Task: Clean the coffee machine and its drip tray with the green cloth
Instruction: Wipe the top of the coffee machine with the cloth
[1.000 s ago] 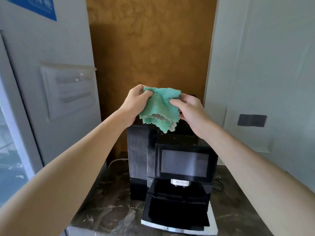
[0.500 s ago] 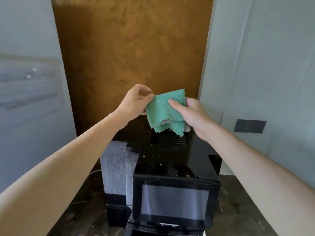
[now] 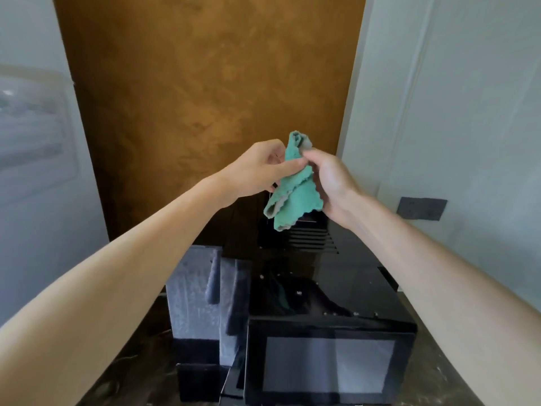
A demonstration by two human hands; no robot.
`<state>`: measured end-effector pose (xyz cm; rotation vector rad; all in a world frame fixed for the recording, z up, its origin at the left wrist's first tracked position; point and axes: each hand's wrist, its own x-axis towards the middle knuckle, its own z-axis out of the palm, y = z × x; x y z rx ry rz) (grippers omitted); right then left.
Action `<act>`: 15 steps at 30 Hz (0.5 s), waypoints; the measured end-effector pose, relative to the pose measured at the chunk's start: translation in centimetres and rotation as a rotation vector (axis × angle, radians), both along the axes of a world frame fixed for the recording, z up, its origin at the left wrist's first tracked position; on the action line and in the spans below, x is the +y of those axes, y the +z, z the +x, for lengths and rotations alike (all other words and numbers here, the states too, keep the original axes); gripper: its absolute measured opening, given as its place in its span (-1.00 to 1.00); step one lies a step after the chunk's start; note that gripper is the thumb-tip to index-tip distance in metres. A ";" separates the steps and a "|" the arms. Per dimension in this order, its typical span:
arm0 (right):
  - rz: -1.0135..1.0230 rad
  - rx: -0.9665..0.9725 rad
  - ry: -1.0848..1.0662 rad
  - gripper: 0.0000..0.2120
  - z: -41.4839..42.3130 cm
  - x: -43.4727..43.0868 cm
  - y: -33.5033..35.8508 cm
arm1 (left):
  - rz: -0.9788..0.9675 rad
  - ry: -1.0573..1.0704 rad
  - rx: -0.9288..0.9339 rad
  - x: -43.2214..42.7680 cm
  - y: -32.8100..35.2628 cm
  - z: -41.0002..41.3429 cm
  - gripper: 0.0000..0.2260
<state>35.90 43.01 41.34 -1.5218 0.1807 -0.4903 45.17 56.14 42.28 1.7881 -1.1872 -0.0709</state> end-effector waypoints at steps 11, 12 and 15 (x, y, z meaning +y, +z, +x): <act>-0.393 -0.175 -0.384 -0.83 -1.2 -2.5 0.0 | -0.085 0.039 0.232 1.3 -0.7 3.2 -0.74; -0.423 -0.202 -0.397 -0.84 -1.4 -2.5 0.0 | -0.076 0.051 0.211 1.2 -0.5 3.1 -0.77; -0.455 -0.251 -0.452 -0.86 -2.1 -2.4 0.1 | 0.000 0.037 0.136 1.2 0.2 2.5 -0.68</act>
